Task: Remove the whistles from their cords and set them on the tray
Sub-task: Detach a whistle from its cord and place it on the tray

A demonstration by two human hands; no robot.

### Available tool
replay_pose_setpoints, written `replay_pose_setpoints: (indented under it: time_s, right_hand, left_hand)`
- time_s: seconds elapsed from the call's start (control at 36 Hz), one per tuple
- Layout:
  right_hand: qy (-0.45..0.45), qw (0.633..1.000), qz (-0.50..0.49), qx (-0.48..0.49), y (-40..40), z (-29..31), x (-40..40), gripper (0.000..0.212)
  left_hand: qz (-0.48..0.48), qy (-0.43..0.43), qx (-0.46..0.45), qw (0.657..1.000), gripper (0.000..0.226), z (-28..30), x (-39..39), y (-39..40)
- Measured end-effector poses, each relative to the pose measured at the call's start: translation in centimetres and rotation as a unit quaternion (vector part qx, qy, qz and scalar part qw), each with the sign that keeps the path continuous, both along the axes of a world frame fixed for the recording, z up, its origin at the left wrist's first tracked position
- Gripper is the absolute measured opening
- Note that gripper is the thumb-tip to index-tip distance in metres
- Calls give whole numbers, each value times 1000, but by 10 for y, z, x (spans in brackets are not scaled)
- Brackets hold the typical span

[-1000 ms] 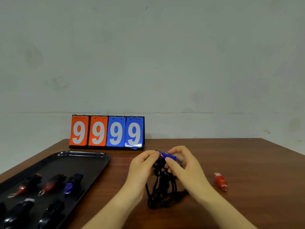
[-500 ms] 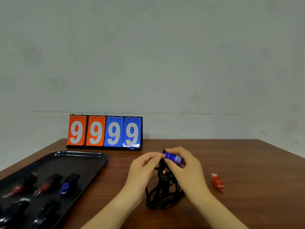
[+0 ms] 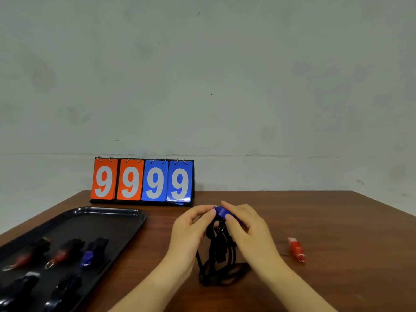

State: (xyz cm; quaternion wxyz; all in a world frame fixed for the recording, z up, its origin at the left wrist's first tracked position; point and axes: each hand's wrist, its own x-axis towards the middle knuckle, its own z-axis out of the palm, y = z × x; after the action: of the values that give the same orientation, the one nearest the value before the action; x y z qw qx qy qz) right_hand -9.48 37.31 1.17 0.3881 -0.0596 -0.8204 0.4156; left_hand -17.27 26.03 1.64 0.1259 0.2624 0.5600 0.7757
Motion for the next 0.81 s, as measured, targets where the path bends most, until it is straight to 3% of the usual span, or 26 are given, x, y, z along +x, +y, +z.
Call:
replay_pose_setpoints:
  time_s: [0.25, 0.47, 0.81]
  right_hand:
    - [9, 995, 0, -101, 1, -1, -3, 17]
    - [-9, 1000, 5, -24, -2, -4, -2, 22]
    - [-22, 999, -13, 20, 0, -2, -1, 33]
  left_hand:
    - [-16, -38, -16, 999, 17, -2, -7, 0]
    - [30, 30, -8, 999, 22, 2, -6, -4]
    - [27, 39, -27, 999, 23, -3, -6, -2]
